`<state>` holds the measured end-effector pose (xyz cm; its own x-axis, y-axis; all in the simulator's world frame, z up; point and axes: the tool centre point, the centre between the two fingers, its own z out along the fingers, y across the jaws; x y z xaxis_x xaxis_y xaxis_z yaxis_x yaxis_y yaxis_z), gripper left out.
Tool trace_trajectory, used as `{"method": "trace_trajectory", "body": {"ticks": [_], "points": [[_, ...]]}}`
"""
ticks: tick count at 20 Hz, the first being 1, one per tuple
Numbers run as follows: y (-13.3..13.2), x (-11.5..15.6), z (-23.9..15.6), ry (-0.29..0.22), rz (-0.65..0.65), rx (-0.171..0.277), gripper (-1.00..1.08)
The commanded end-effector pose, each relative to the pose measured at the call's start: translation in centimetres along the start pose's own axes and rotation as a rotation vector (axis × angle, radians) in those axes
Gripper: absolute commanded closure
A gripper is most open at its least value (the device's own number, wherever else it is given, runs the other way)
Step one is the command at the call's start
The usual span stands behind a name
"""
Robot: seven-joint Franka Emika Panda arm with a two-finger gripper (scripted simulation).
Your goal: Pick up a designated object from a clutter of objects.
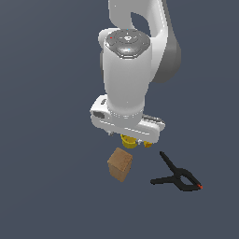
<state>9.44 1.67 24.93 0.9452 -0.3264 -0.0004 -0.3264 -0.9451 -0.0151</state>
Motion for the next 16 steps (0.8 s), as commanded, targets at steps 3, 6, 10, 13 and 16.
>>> {"method": "trace_trajectory", "body": {"ticks": [3, 6, 10, 13, 16], "points": [[-0.1, 2.2, 2.4, 0.0, 0.102, -0.005, -0.92], [-0.1, 3.2, 3.7, 0.001, 0.152, -0.009, -0.92], [-0.1, 4.1, 4.9, 0.001, 0.197, -0.013, -0.92], [-0.1, 4.5, 5.5, 0.002, 0.216, -0.014, -0.92], [-0.1, 4.6, 5.6, 0.002, 0.222, -0.015, -0.92]]}}
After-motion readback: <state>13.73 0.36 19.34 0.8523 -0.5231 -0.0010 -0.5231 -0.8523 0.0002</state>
